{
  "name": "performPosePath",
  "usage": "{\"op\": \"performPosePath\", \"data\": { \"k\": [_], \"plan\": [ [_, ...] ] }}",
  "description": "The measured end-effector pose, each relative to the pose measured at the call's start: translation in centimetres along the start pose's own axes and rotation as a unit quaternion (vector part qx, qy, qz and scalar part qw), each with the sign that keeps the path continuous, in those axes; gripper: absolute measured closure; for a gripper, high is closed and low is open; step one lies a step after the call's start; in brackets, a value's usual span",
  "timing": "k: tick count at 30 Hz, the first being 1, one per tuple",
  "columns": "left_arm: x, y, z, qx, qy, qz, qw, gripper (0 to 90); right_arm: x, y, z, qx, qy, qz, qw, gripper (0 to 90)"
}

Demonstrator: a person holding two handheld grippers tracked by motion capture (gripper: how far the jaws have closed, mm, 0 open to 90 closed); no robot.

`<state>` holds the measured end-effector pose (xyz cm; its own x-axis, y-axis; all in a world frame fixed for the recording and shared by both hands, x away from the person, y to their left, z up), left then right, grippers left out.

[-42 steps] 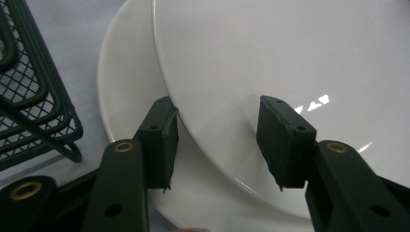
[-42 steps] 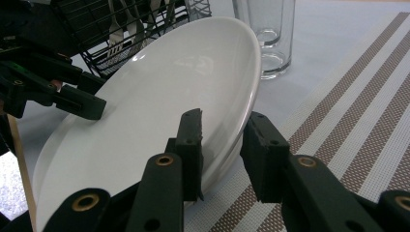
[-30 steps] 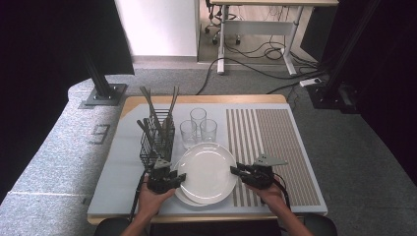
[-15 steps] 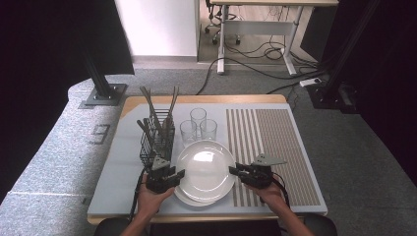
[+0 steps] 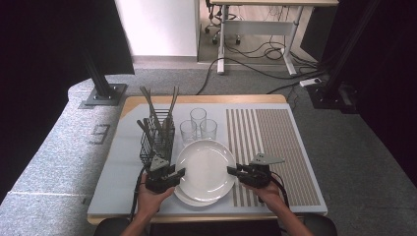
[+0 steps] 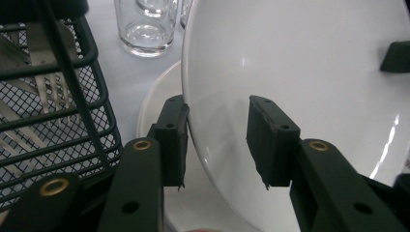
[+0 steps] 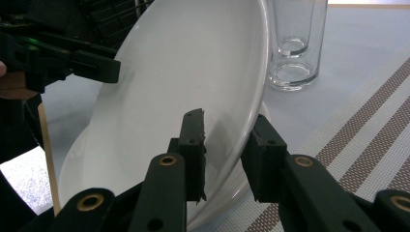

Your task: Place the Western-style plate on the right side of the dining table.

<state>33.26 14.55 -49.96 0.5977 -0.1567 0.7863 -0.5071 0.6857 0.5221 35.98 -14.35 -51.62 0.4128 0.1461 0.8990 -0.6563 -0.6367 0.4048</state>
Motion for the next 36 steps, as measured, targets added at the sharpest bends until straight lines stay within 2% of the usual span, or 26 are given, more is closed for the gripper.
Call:
{"op": "performPosePath", "data": {
  "k": [11, 26, 31, 36],
  "plan": [
    [0.4, 0.4, 0.3, -0.009, -0.009, 0.017, 0.9998, 55.9, 0.0, -0.3, -0.2, 0.013, 0.0, -0.004, 0.9999, 69.7],
    [0.4, 0.5, 0.4, -0.011, -0.015, 0.02, 0.9996, 53.3, 0.2, -0.8, -0.5, 0.02, 0.008, -0.005, 0.9998, 66.4],
    [0.5, 0.6, 0.4, -0.01, -0.015, 0.025, 0.9995, 52.8, 0.4, -1.2, -0.5, 0.027, 0.003, -0.008, 0.9996, 65.9],
    [0.6, 0.7, 0.6, -0.009, -0.024, 0.031, 0.9992, 52.1, 0.5, -1.2, -0.4, 0.031, 0.009, -0.007, 0.9994, 66.0]
  ]
}}
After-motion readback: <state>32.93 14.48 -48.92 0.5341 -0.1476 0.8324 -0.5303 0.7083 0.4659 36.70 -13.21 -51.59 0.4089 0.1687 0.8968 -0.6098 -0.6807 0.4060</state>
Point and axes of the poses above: each handheld gripper's, and its own axes: y roughly backward along the jaws, x roughly out of its top, z roughly to its right, the point moved 4 cm from there along -y, roughly forward along the jaws, and after that the axes turned 13 degrees about -x, right-handed, at the moved point
